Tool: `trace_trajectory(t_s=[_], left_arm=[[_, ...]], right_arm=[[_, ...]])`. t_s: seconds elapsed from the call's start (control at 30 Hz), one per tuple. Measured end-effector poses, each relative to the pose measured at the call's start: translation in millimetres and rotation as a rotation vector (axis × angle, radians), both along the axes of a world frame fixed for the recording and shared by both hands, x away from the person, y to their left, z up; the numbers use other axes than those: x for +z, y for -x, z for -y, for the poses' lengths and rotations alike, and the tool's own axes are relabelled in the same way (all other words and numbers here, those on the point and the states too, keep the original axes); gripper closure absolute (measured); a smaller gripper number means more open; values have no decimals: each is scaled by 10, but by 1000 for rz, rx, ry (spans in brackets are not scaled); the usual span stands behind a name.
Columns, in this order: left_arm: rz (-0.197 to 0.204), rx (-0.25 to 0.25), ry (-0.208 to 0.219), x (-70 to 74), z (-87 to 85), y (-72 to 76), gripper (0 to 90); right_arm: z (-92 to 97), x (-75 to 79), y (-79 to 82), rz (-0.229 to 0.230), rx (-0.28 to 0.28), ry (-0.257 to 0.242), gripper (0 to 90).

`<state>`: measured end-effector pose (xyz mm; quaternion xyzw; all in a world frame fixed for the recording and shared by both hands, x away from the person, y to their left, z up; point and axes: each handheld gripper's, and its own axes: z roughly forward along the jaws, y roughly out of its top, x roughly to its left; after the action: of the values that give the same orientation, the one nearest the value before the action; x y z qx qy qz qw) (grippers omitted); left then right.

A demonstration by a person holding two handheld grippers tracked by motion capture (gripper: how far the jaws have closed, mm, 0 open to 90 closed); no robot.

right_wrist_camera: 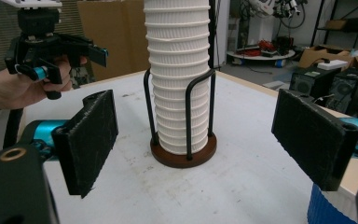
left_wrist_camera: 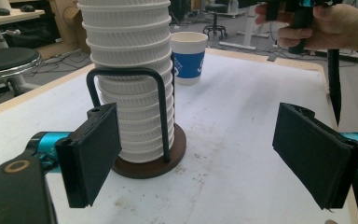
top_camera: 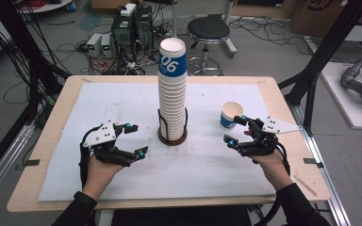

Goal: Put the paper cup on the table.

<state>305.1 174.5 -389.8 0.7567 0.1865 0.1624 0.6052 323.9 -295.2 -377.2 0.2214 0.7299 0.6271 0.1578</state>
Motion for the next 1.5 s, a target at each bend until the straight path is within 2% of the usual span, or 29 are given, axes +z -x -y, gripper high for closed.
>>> trace_trajectory(t_s=[0.27,0.53,0.67,0.77,1.33,1.5], left_arm=[[-1,2,-1,-4,-7,-10,152],[-1,6,1,-5,-24,4,152],[4,11,1,-4,-42,14,152],[3,13,3,-5,-44,15,152],[7,-2,-5,5,14,-17,152],[7,-3,-3,5,33,-28,152]], right_arm=[[38,-20,-10,-9,8,-8,145],[38,-46,-31,-15,-21,1,145],[34,-51,-49,-57,-22,3,146],[29,-44,-48,-51,-23,19,152],[81,-33,15,-54,-2,30,156],[98,-46,26,-59,-16,42,156]])
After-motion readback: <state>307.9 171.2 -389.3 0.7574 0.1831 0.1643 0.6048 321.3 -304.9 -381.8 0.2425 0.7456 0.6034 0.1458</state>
